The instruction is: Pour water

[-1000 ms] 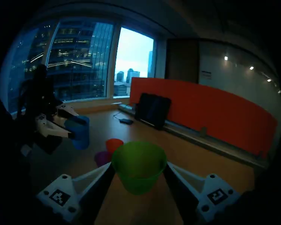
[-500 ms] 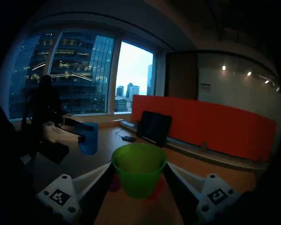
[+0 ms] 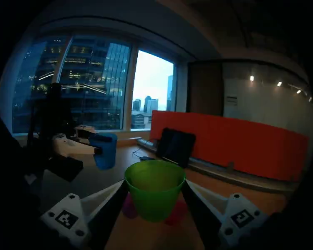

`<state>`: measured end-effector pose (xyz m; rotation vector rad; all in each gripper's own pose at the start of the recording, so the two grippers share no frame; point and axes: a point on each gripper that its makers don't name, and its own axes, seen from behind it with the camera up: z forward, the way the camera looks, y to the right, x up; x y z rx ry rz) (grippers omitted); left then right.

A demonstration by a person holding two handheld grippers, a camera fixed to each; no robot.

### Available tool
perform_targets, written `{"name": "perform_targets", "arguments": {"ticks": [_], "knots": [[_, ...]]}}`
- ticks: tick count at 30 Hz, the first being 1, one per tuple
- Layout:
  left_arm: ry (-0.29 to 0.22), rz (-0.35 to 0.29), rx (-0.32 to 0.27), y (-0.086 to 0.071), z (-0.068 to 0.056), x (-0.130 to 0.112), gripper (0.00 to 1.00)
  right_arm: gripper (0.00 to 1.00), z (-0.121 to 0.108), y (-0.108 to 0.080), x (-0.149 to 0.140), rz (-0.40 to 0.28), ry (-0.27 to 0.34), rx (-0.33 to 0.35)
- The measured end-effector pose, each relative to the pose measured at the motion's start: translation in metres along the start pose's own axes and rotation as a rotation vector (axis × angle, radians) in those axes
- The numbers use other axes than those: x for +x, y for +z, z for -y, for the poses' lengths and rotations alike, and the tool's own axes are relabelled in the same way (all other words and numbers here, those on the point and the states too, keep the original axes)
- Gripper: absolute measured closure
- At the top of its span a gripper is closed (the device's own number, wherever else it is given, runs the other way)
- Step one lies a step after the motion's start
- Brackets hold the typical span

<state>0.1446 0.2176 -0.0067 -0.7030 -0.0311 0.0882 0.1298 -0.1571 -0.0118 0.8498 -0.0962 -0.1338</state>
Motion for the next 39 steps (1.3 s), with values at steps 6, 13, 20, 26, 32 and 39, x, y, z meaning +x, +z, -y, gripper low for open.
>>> {"name": "perform_targets", "arguments": {"ticks": [6, 13, 20, 26, 32, 39], "knots": [[0.048, -0.012, 0.016, 0.002, 0.008, 0.013, 0.13, 0.09, 0.007, 0.005, 0.004, -0.006, 0.006, 0.020], [0.105, -0.029, 0.028, 0.004, 0.014, 0.027, 0.13, 0.09, 0.016, 0.013, 0.006, -0.014, 0.010, 0.044], [0.188, -0.040, 0.036, 0.010, 0.015, 0.042, 0.13, 0.09, 0.025, 0.021, 0.009, -0.020, 0.014, 0.069], [0.272, -0.047, 0.042, 0.016, 0.011, 0.055, 0.13, 0.10, 0.032, 0.026, 0.011, -0.026, 0.013, 0.088], [0.364, -0.052, 0.045, 0.022, 0.007, 0.065, 0.13, 0.10, 0.039, 0.030, 0.011, -0.029, 0.013, 0.107], [0.472, -0.069, 0.068, 0.026, 0.007, 0.081, 0.13, 0.10, 0.047, 0.035, 0.008, -0.024, 0.010, 0.132]]}}
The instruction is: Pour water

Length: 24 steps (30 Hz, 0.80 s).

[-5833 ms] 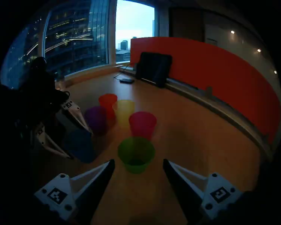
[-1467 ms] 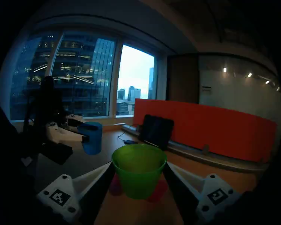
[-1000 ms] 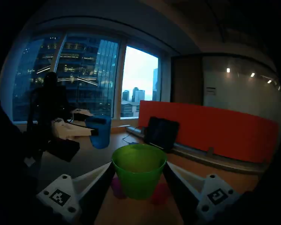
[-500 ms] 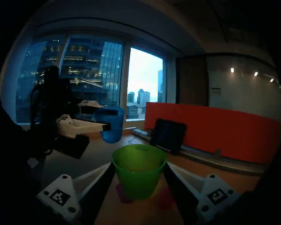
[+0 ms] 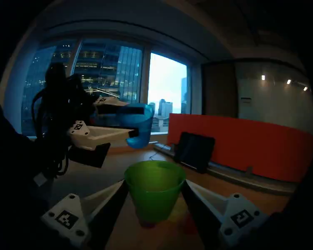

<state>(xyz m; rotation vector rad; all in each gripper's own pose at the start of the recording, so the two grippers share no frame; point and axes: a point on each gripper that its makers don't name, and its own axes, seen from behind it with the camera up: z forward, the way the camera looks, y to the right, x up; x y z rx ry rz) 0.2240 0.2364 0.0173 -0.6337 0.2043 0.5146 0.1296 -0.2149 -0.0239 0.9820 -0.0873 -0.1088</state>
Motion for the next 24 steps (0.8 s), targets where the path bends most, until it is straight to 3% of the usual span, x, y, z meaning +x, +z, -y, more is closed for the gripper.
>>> {"name": "perform_targets", "arguments": {"ticks": [12, 24], "knots": [[0.142, -0.020, 0.026, 0.005, 0.009, 0.025, 0.13, 0.10, 0.011, 0.009, -0.009, 0.009, -0.005, 0.034], [0.275, -0.019, 0.040, 0.009, 0.011, 0.034, 0.13, 0.10, 0.022, 0.020, -0.011, 0.007, 0.002, 0.064]]}}
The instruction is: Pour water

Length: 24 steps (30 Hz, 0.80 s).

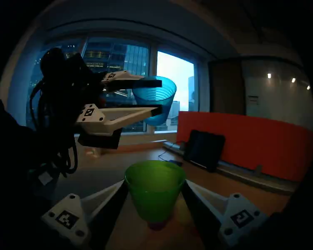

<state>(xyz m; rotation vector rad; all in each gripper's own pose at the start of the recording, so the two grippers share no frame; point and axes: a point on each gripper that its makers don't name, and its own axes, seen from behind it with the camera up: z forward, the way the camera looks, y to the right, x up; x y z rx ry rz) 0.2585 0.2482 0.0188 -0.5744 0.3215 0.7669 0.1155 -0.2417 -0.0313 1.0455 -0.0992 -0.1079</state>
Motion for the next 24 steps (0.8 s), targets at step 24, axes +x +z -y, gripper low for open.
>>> {"name": "perform_targets", "arguments": {"ticks": [24], "knots": [[0.205, -0.018, 0.012, 0.010, 0.010, 0.013, 0.13, 0.10, 0.002, 0.017, -0.007, 0.008, 0.008, 0.016]]}}
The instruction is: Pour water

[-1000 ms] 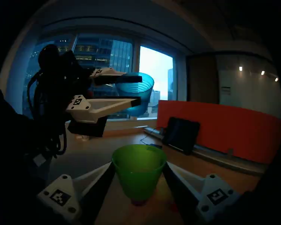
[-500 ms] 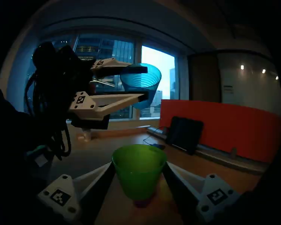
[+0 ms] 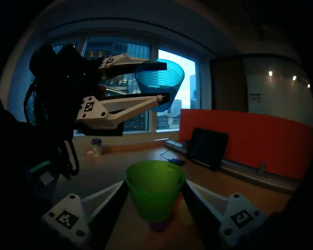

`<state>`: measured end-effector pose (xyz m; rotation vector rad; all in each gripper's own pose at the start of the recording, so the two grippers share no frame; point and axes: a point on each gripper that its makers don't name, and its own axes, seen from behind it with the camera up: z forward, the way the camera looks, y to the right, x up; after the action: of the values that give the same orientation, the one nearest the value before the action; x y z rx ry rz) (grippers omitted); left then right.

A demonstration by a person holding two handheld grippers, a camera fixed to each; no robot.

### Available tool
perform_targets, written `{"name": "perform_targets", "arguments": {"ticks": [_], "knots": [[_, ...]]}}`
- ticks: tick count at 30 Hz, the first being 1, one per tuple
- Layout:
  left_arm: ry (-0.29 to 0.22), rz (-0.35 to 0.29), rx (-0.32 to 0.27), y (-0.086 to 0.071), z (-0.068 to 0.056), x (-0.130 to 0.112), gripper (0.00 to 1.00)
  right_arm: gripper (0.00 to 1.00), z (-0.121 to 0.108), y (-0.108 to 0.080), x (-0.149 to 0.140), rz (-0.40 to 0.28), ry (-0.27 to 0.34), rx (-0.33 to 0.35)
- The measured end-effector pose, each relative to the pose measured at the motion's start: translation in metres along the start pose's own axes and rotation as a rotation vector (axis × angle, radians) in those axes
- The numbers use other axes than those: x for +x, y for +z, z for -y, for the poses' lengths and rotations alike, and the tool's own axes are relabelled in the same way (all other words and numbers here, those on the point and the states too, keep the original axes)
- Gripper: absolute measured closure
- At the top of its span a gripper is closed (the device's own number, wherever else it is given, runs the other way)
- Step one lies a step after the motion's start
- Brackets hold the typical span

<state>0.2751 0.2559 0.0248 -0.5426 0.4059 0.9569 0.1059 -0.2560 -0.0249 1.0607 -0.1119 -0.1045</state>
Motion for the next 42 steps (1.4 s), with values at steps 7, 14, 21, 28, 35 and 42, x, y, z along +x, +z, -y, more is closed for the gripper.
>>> {"name": "perform_targets", "arguments": {"ticks": [7, 14, 21, 28, 35, 42], "knots": [[0.046, 0.000, 0.005, 0.001, 0.001, 0.002, 0.13, 0.10, -0.002, 0.002, 0.001, 0.002, -0.003, 0.000], [0.077, 0.002, 0.005, 0.002, 0.001, 0.004, 0.13, 0.10, -0.001, 0.001, 0.000, 0.003, -0.004, 0.003], [0.103, 0.007, 0.000, 0.002, -0.003, 0.005, 0.13, 0.10, -0.001, -0.001, 0.001, -0.001, -0.004, 0.004], [0.111, 0.006, -0.009, 0.001, -0.009, 0.006, 0.13, 0.10, -0.002, -0.001, 0.001, -0.002, -0.003, 0.004], [0.134, 0.006, -0.006, 0.000, -0.007, 0.008, 0.13, 0.10, -0.002, -0.002, 0.002, -0.005, -0.003, 0.004], [0.169, 0.006, -0.004, 0.000, -0.004, 0.012, 0.13, 0.10, -0.002, -0.003, 0.003, -0.007, -0.003, 0.005]]}}
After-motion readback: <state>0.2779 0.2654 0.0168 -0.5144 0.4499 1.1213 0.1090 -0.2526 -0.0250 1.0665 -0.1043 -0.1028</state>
